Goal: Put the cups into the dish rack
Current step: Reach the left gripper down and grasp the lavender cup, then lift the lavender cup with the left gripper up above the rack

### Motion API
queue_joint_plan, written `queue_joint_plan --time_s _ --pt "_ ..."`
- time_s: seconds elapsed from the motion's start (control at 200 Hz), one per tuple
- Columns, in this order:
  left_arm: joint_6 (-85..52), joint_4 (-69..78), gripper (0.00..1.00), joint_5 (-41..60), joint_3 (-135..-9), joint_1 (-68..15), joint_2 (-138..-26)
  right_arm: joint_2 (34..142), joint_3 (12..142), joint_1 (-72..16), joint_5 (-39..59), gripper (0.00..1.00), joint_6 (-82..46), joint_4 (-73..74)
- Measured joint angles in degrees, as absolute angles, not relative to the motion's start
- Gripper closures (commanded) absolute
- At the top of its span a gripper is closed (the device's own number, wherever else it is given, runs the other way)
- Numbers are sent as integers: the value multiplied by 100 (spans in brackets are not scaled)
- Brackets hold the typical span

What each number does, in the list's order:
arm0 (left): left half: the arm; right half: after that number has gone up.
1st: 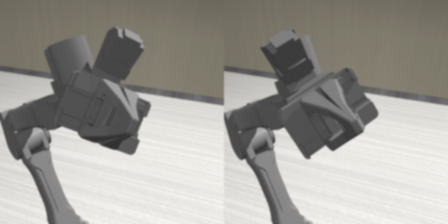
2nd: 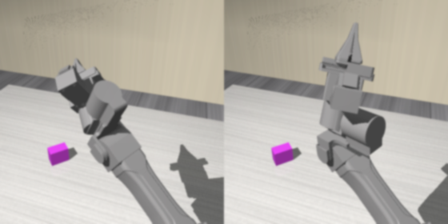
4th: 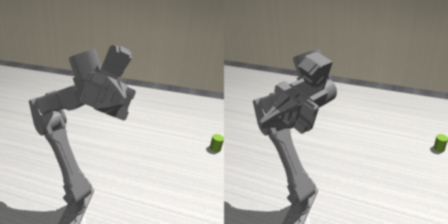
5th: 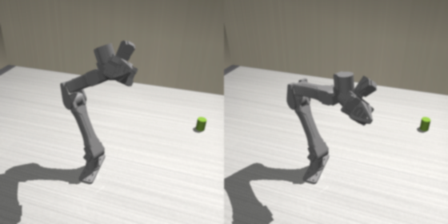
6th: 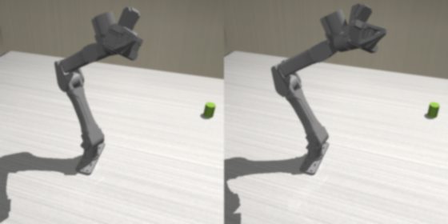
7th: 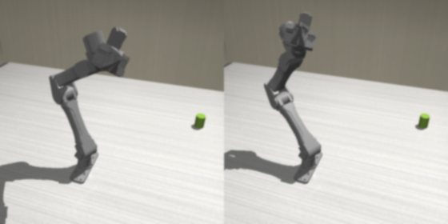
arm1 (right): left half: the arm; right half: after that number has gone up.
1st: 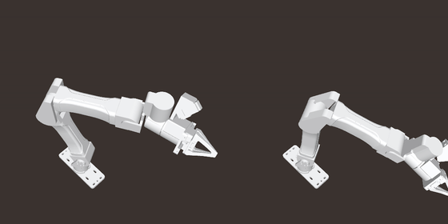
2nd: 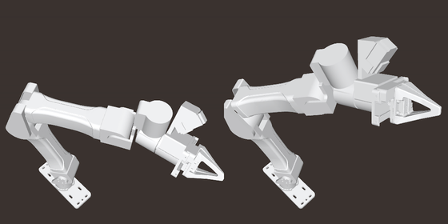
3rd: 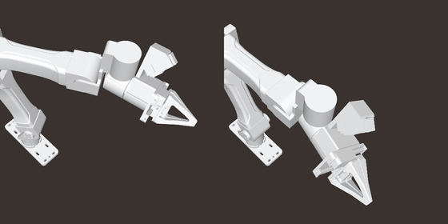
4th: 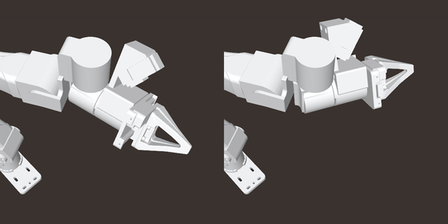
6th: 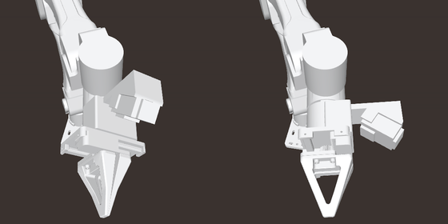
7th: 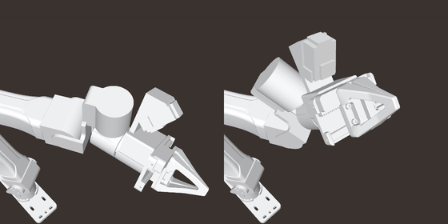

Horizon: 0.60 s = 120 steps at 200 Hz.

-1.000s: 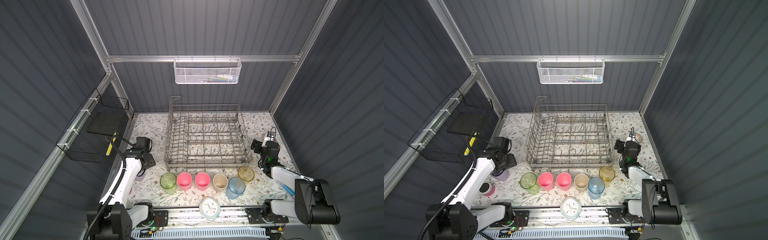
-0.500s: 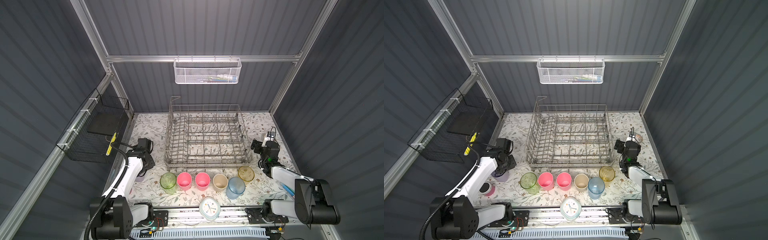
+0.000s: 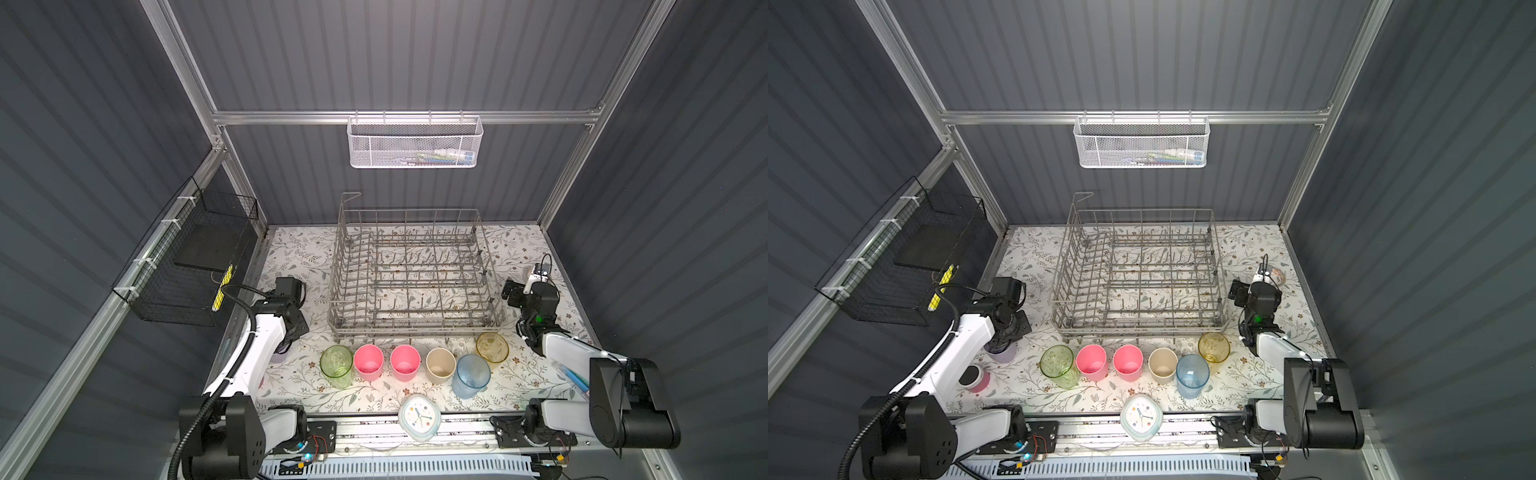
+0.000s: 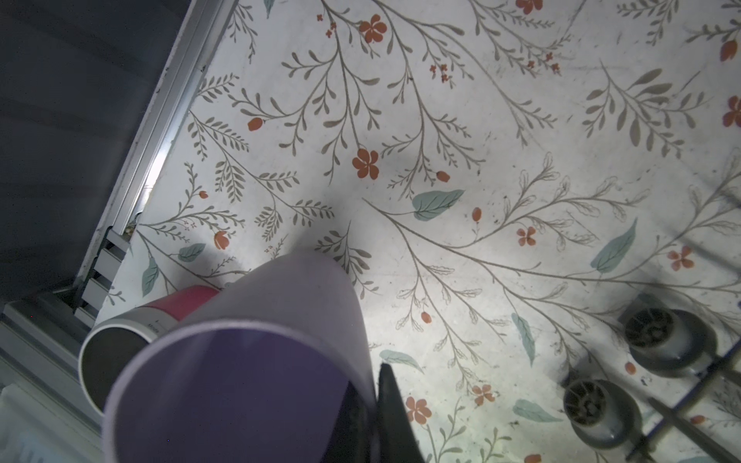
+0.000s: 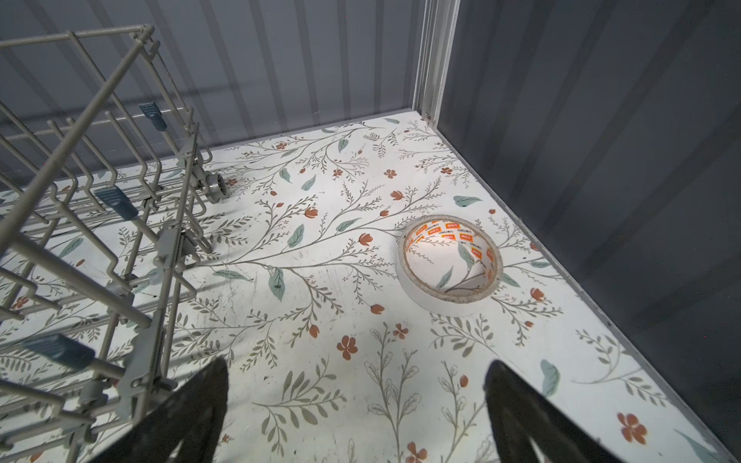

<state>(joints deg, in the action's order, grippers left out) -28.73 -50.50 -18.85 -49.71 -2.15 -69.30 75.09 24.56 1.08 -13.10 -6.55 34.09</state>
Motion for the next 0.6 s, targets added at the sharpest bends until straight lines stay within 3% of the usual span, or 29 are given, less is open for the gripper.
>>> queue_joint_plan --time_s 0.6 --pt "-2593 -5516 100 -1162 -7057 -213 -6493 5948 3083 -8 -961 1 -860 2257"
